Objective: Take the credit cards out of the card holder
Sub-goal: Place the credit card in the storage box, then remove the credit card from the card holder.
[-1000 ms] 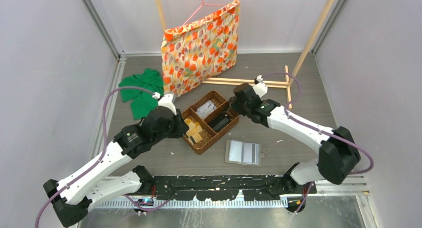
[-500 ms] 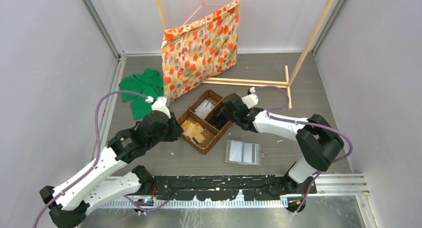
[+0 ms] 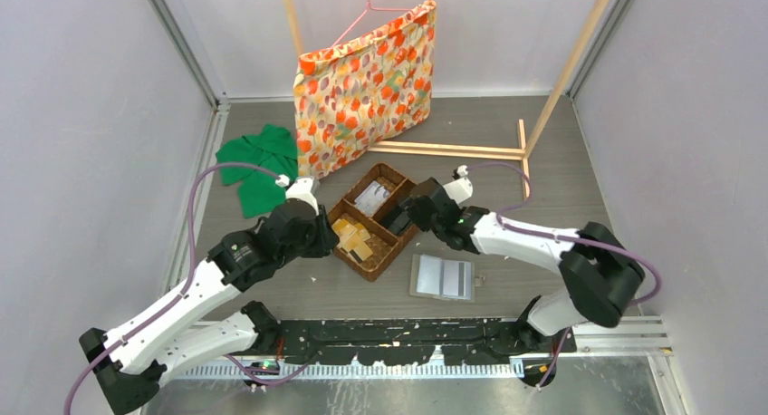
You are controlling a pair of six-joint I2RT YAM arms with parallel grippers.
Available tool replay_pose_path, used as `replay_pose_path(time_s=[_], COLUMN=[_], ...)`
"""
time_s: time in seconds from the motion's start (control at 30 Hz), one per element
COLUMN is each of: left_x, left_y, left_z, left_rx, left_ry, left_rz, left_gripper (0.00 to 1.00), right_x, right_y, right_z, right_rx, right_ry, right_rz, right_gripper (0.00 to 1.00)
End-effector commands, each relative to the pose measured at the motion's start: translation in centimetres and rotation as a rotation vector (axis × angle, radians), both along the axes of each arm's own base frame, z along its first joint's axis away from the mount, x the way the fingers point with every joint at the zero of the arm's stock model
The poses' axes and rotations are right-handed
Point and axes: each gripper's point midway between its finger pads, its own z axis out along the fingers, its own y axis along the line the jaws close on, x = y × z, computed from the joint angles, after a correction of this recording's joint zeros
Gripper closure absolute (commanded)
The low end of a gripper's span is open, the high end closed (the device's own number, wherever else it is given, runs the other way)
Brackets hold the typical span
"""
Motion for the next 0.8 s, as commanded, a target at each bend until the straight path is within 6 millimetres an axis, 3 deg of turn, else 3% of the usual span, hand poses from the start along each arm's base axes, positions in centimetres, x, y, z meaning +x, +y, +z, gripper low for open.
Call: replay_pose_path(time_s=[0.0, 0.13, 0.23, 0.4, 0.53, 0.63, 0.77], left_x=[0.7, 1.1, 1.2, -0.1, -2.6, -4.4, -5.2], left_y=[-1.5, -3.0, -5.0, -10.9, -16.7, -20.6, -23.4], left_z=[0.7, 0.8, 0.6, -0.1, -0.9, -1.8, -3.9], left_rx=[-0.044, -0.059, -0.069, -0.107, -0.113, -0.189, -0.226], left_ry=[-0.017, -0.013, 0.016, 0.075, 0.104, 0.170, 0.232], left_rz=[-0.025, -0.072, -0.143, -0.343, -0.502, -0.596, -0.651], left_gripper=[0.77, 0.77, 0.77, 0.77, 0.77, 0.77, 0.77], right_x=[-1.2, -2.8, -4.4, -8.5, -11.8, -13.8, -15.6], right_y=[-1.8, -3.9, -7.0, -11.5, -12.8, -13.6, -14.5], right_z=[3.6, 6.4, 6.8, 2.7, -0.9, -2.1, -3.3], right_rx=[-0.012, -0.045, -0.159, -0.336, -0.322, -0.236, -0.182], right_ry=[-0.066, -0.113, -0.125, -0.026, 0.082, 0.103, 0.102], right_rz=[0.005, 0.030, 0.045, 0.122, 0.174, 0.165, 0.176], right_gripper=[0.51, 0.51, 0.51, 0.51, 0.55, 0.58, 0.58])
